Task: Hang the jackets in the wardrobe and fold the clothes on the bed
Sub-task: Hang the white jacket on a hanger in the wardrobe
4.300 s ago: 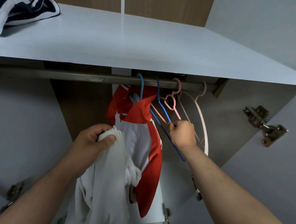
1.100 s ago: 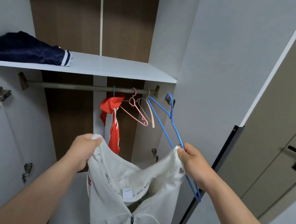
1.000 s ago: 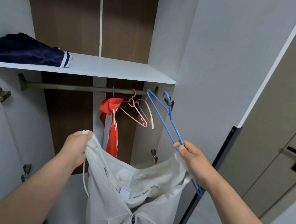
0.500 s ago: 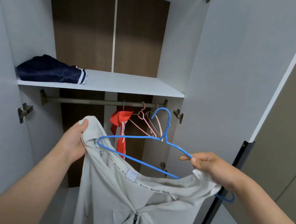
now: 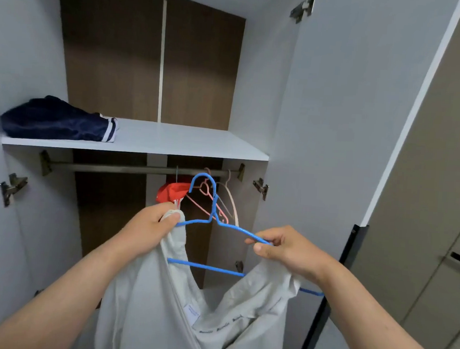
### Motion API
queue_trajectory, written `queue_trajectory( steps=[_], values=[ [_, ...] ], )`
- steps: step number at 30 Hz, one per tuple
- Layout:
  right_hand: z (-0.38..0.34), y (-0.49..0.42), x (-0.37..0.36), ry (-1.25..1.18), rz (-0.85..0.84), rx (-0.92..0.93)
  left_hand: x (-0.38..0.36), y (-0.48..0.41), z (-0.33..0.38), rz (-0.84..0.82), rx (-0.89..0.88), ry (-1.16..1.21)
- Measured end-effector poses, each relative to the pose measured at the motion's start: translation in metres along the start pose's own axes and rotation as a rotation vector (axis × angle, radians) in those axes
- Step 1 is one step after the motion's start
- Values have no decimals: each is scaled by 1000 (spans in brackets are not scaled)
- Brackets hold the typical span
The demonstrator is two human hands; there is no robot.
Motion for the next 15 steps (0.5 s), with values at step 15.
queue_trajectory(
  steps=[15],
  values=[
    [-31,-3,30,955,279,6,8,-20,-15,59,152,-184]
  ],
)
Point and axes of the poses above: each hand's wrist, its own y-axis away from the middle knuckle, its own x-axis out of the back of the hand, z = x × y, the point moved 2 cm from there along -y, towards the middle knuckle, and after that the axes turned 13 degrees about -z, right-handed, at the moved point
